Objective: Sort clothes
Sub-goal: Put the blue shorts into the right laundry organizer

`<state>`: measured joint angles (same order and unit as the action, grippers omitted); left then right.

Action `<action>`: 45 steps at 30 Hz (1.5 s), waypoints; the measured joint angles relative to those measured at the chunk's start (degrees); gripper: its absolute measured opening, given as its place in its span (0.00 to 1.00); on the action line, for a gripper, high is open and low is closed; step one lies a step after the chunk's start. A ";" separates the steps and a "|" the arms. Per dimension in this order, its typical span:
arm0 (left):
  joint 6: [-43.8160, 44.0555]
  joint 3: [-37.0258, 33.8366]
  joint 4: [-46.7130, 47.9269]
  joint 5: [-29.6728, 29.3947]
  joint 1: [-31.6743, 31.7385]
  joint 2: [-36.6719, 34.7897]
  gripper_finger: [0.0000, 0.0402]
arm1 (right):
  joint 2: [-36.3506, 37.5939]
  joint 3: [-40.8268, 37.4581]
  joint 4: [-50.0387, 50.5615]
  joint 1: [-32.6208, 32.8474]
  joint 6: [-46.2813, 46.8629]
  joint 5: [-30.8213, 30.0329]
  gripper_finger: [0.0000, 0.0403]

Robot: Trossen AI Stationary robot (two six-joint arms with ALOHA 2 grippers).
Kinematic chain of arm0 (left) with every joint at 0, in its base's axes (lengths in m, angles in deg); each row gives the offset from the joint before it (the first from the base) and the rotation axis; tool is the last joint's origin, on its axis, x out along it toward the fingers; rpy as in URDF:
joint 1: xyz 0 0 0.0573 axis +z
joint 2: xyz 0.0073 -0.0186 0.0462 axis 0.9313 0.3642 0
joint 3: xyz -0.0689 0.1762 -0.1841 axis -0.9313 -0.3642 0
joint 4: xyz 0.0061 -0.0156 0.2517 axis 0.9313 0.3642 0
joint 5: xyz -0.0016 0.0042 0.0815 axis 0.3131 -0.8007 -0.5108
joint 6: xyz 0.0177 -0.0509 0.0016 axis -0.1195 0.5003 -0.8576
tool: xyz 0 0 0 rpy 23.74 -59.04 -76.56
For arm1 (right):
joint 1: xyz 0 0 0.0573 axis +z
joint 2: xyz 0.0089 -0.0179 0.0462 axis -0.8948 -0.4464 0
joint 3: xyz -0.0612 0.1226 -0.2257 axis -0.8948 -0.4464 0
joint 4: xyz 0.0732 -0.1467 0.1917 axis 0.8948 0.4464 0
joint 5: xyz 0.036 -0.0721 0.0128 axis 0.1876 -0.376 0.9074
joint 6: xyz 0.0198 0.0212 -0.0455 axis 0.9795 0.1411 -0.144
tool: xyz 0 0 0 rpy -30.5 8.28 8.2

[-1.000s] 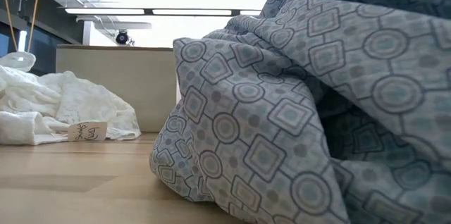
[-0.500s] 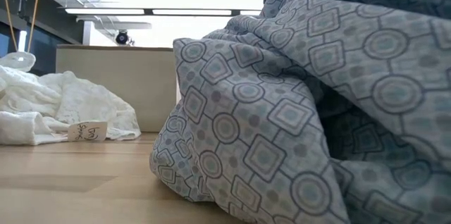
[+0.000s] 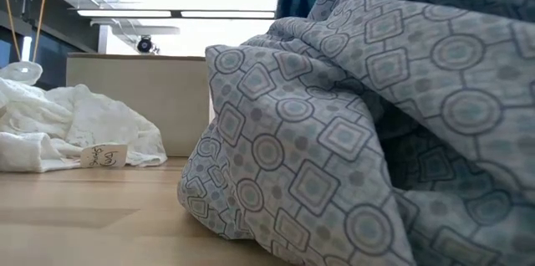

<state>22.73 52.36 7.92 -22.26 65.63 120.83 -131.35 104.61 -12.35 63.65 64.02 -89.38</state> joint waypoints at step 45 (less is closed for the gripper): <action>15.90 -0.02 2.29 -2.09 -6.12 -0.02 0.33 | -12.47 -13.52 12.28 -54.14 -3.67 19.23 0.51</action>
<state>38.64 52.33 10.21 -24.35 59.51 120.81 -143.82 91.09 -0.07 9.51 60.35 -70.14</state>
